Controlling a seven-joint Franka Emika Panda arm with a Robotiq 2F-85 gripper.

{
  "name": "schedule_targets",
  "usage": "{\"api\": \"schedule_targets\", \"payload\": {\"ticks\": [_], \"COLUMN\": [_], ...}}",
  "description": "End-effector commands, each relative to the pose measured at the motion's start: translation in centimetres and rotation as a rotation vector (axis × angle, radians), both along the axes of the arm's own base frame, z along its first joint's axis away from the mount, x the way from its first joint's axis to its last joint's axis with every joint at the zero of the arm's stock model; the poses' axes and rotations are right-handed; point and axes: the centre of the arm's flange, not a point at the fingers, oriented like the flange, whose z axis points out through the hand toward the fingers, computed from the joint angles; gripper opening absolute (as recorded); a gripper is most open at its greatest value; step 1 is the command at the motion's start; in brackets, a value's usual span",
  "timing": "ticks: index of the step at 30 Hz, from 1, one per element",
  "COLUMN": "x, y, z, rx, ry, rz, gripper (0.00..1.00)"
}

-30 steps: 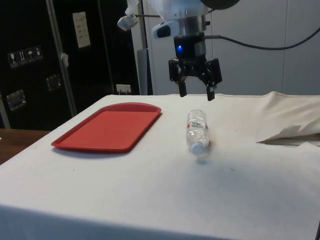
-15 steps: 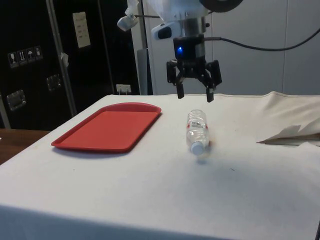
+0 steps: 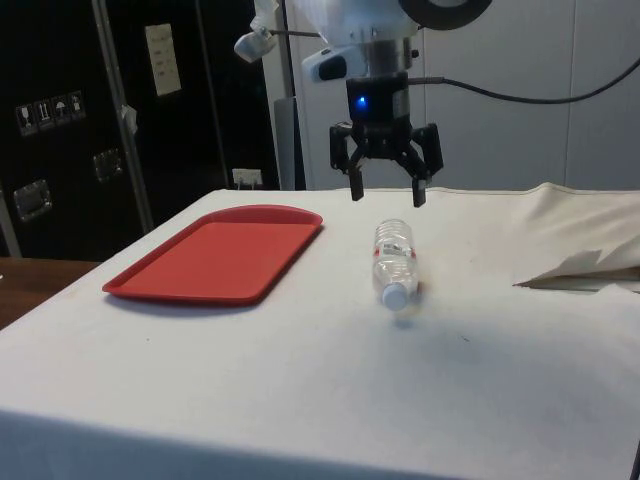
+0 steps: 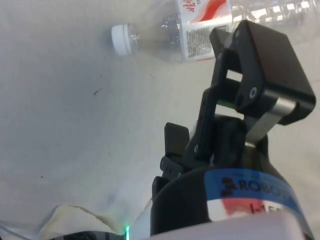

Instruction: Place the bottle upright on the tray.

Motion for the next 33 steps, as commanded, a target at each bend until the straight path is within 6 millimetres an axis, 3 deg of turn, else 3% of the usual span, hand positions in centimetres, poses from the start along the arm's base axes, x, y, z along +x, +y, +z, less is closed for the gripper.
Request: {"api": "schedule_targets", "payload": {"ticks": [1,33], "x": [0.1,-0.5], "y": [0.1,0.0], "z": [-0.1,-1.5], "rx": [-0.005,0.003], "ry": [-0.013,-0.038], "rz": [0.01,0.147], "gripper": [1.0,1.0]}}
